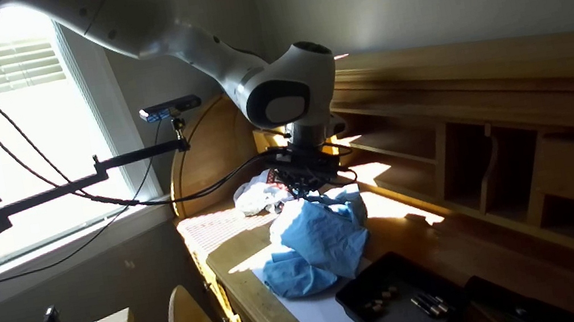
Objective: Put the cloth on the desk
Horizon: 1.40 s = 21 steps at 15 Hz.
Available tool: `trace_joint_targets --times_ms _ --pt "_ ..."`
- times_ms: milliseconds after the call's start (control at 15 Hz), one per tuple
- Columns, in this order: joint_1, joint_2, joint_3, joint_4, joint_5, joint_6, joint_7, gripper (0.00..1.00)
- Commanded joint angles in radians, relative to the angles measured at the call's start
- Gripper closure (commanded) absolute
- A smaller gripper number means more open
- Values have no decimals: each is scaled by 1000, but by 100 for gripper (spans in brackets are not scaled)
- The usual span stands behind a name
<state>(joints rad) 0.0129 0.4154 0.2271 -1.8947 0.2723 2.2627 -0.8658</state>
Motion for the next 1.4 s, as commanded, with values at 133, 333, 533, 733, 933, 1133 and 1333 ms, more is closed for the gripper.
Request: trace_joint_targets --times_ms 133,333,533,733,933,1133,1333 --pt "77 24 -46 9 -115 80 262 100" --pt "98 36 -43 7 -180 85 351 100" --pt "119 35 -56 -1 -249 90 452 66" --pt "151 2 -116 -41 -363 169 610 46" --pt "168 -17 -173 -59 -435 183 781 24" --pt "170 -29 -218 -66 -464 165 934 3" --pt "164 -41 -260 -94 -460 174 1066 0"
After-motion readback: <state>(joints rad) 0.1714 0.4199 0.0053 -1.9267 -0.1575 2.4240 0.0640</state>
